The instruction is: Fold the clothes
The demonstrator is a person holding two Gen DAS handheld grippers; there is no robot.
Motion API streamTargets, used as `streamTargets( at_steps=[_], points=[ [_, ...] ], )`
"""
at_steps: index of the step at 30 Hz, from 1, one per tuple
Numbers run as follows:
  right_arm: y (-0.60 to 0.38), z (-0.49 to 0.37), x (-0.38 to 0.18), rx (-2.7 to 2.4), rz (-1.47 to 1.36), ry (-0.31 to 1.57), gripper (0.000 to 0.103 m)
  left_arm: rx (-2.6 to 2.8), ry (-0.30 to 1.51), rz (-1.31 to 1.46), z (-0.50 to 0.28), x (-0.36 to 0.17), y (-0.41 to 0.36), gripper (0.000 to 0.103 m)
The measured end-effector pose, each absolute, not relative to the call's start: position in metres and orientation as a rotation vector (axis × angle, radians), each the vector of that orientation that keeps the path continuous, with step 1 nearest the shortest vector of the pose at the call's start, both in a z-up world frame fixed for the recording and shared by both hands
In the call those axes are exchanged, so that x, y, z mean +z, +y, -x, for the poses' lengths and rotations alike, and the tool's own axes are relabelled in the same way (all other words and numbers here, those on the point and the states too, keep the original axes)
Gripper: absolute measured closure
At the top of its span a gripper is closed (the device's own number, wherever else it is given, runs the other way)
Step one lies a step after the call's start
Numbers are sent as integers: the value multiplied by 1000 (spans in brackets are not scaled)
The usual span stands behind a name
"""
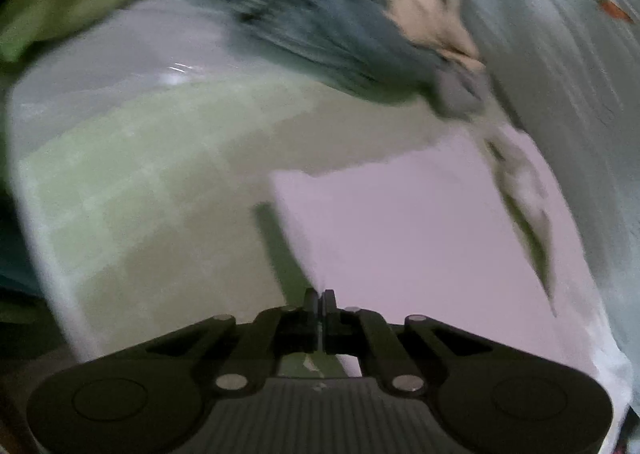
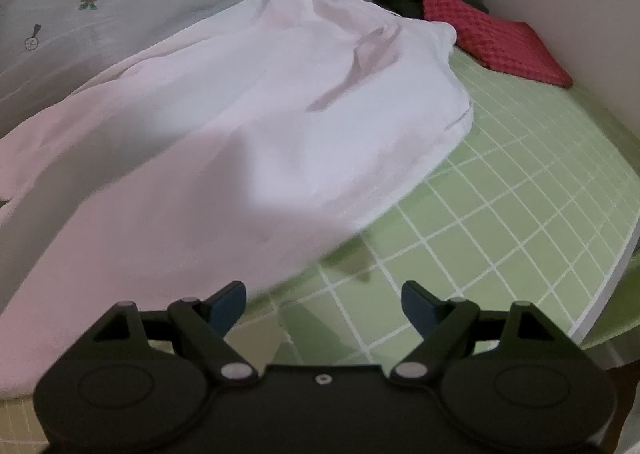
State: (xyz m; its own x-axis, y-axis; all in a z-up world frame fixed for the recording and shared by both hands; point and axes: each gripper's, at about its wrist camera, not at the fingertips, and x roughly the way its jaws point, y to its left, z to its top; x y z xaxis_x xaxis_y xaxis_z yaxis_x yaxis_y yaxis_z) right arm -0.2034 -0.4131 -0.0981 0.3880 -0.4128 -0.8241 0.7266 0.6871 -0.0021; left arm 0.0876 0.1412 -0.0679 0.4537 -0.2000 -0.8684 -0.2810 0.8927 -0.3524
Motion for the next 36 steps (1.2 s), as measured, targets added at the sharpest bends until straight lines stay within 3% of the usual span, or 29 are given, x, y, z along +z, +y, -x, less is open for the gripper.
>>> streamTargets(
  at_steps=[3,6,10,12,16,19,21,26,32,36],
  points=[
    [-413,203,-98,-735,-392,910,18,226,1033,304,-87,-59,167,103],
    [-416,205,-100,-730,-398,911,18,191,1029,362,-87,-51,192,103],
    [-431,208,-101,-748,-422,895,18,119,993,272,-80,-35,164,98],
    [-441,210,-100,-763,-440,877,18,45,988,268,-73,-33,143,85],
    [-467,218,-93,-789,-457,828,18,-93,1001,252,-58,-30,86,76],
    [-499,231,-87,-807,-466,790,18,-143,1000,190,-43,-25,42,60],
    [-522,241,-83,-820,-473,765,19,-177,984,167,-29,-20,16,43],
    [-589,249,-85,-855,-499,745,32,-228,935,130,5,-7,-47,16],
    [-671,224,-96,-794,-566,705,42,-213,928,87,35,0,-106,15],
    [-714,200,-106,-703,-693,622,42,-194,932,72,51,4,-134,15]
  ],
)
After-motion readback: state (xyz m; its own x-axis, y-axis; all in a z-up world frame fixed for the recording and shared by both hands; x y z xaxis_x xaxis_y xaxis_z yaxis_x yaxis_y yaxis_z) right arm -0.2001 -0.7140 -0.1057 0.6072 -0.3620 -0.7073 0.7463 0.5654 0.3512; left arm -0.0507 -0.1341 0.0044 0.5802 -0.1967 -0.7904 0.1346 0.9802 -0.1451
